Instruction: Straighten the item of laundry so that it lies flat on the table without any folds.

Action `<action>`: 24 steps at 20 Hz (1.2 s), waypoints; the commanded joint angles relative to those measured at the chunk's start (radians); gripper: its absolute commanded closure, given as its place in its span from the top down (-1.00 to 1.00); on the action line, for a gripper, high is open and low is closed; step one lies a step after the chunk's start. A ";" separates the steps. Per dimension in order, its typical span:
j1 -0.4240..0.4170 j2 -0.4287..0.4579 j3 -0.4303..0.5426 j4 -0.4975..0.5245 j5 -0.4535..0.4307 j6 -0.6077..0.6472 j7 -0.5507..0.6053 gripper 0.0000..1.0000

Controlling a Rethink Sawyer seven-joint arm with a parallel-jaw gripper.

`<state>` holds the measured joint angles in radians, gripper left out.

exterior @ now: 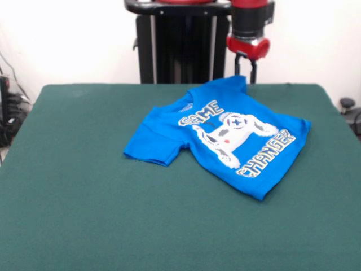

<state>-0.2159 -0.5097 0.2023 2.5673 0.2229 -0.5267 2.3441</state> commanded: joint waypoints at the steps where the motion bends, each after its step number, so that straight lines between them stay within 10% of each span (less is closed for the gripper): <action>1: 0.021 -0.137 0.063 -0.039 0.140 0.129 0.292 1.00; 24: -0.020 -0.109 0.013 -0.158 0.127 0.151 0.199 1.00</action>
<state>-0.2632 -0.6269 0.1903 2.5339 0.2549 -0.4729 2.3441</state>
